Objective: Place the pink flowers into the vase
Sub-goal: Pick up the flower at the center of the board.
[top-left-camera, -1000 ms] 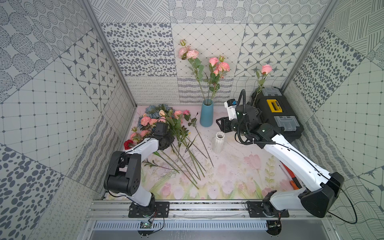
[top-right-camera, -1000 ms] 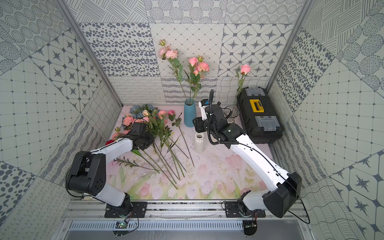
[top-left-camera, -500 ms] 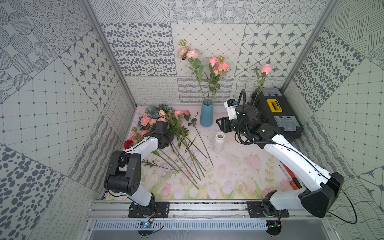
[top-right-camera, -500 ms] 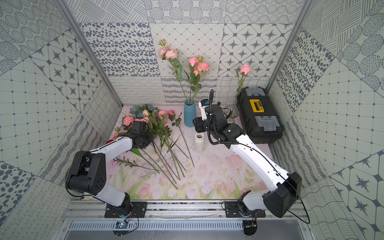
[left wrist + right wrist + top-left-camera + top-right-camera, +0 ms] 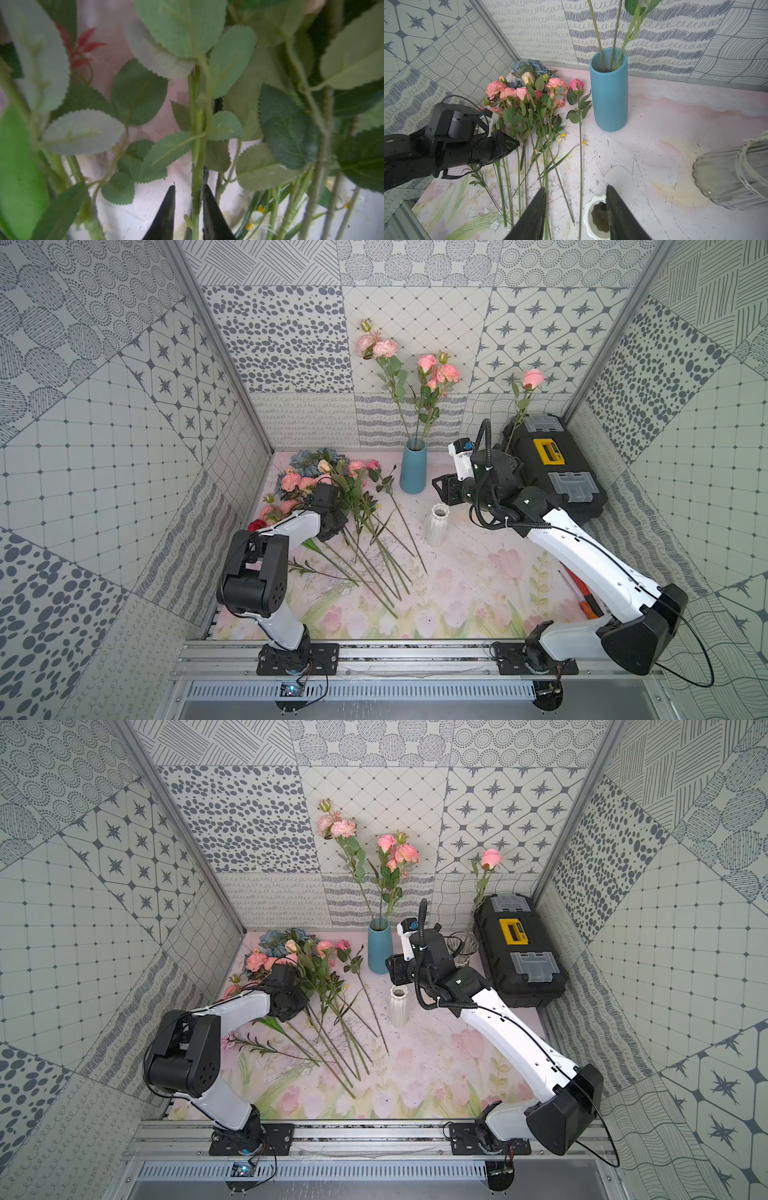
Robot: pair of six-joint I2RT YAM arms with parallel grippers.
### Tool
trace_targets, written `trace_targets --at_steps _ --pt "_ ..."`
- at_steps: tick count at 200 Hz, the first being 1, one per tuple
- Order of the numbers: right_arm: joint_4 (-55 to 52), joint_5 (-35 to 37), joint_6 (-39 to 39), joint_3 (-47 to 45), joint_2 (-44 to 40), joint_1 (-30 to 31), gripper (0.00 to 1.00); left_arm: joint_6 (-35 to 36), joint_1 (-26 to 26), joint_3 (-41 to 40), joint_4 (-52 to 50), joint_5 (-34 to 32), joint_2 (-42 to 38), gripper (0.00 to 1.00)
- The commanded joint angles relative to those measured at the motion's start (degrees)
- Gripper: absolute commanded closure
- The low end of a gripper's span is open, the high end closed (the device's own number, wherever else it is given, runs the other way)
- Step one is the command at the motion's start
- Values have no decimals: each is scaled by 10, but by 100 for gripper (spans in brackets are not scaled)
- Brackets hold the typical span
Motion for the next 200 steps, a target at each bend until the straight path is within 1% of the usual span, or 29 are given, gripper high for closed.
trace_targets --at_steps 1,21,42,64,94,134,155,168,186,200 --pt "21 -3 -5 7 4 2 53 3 0 2 25 6 22 79" --pt "21 -5 -2 4 3 2 53 0 1 -5 32 1 21 85" --pt "22 -10 1 3 2 2 53 -6 -1 -15 22 -22 2 90" --pt "23 -14 2 5 5 2 53 -5 -5 -24 15 -40 -33 93" --pt "22 -21 1 9 11 2 52 -2 -14 -9 -41 -70 -76 96" --pt "16 -23 -3 13 13 2 52 -4 -22 -1 -99 -110 -167 96" --pt "21 -35 -18 11 11 2 52 -17 -24 28 -190 -147 -208 96" --pt "29 -40 -32 3 2 2 52 -16 -24 48 -226 -160 -237 96" --pt "23 -42 -51 6 0 2 52 5 -24 66 -235 -149 -278 94" --pt "10 -55 -64 16 5 2 52 36 -24 98 -245 -123 -288 94"
